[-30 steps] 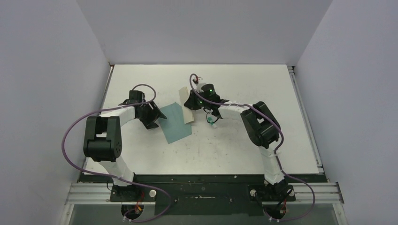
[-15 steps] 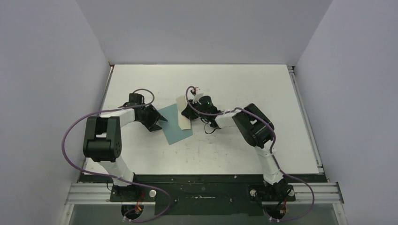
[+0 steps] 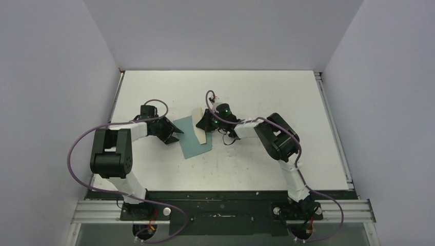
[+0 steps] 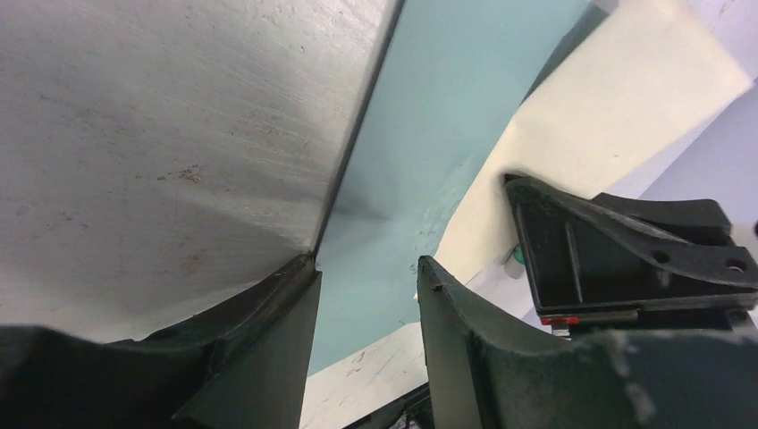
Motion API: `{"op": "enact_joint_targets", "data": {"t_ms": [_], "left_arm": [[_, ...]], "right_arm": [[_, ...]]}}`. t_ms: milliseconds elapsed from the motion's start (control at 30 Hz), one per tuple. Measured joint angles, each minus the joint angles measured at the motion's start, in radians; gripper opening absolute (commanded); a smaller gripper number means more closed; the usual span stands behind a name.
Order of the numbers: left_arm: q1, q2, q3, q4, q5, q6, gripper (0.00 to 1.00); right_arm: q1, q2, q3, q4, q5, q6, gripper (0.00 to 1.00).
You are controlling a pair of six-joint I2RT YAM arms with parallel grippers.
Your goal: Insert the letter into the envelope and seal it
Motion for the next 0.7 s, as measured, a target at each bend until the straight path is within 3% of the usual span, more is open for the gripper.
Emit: {"op": "enact_joint_targets", "data": {"t_ms": [433,700], "left_arm": [[-0.001,-0.071,-0.042,0.074,-0.113,0.027,0.39],[-0.006,-0.057,-0.005,0.259,-0.087,0.056,0.33]], "right_arm": [[-0.028,0.000,-0.007,-0.080,-0.043,0.188,0.05],[-0.041,0.000,-0.006,-0.097,-0.065,0.232,0.05]]}}
